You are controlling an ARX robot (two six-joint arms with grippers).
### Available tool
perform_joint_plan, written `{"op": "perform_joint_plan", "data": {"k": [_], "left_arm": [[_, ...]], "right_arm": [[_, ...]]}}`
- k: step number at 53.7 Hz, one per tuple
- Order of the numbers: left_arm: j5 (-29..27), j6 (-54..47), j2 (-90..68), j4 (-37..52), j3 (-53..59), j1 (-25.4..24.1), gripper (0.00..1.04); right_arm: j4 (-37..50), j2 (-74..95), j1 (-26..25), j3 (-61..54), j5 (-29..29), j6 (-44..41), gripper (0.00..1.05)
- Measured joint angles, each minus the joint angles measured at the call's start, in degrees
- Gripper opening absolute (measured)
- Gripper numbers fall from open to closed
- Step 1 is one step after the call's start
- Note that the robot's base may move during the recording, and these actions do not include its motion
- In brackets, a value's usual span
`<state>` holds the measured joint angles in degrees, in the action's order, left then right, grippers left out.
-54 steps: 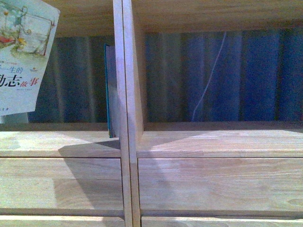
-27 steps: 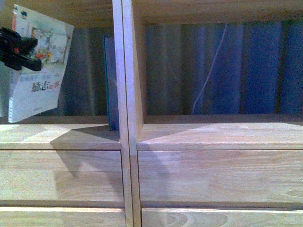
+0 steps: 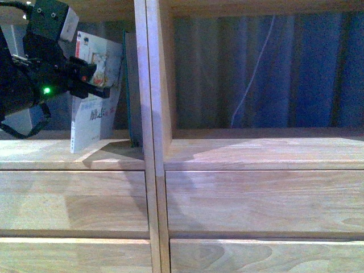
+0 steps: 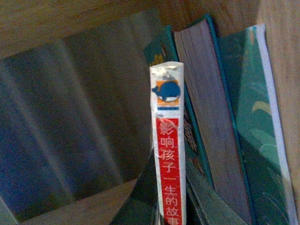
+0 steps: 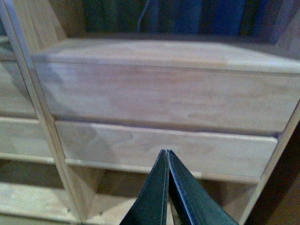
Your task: Organize books on shelf
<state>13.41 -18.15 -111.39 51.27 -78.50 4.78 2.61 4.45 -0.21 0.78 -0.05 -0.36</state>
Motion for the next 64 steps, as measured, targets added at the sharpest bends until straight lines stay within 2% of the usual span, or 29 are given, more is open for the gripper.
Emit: {"op": "perform_joint_plan", "data": {"k": [4, 31, 38, 53, 60, 64], "left_arm": [[-0.39, 0.02, -0.35, 0.00, -1.36, -0.17, 0.07], [-1.90, -0.07, -9.70, -2.58, -13.55, 0.83, 0.07], [-2.75, -0.04, -11.28, -2.80, -15.39, 1.57, 0.07], [-2.97, -0.07, -12.09, -2.64, -15.26, 1.90, 0.07], [-2.95, -0.33, -12.09, -2.91, -15.04, 1.99, 0.28], [-3.04, -0.39, -12.09, -3.06, -15.04, 2.03, 0.38]], "right_arm": [[-2.19, -3.06, 0.00, 0.00, 0.00, 0.02, 0.03], [-2.54, -4.11, 0.00, 0.00, 0.02, 0.07, 0.04], [-2.54, -4.11, 0.00, 0.00, 0.02, 0.13, 0.30], [-2.54, -4.11, 0.00, 0.00, 0.02, 0.13, 0.73], [-2.54, -4.11, 0.00, 0.00, 0.02, 0.13, 0.92], [-2.54, -4.11, 0.00, 0.00, 0.02, 0.20, 0.99]]}}
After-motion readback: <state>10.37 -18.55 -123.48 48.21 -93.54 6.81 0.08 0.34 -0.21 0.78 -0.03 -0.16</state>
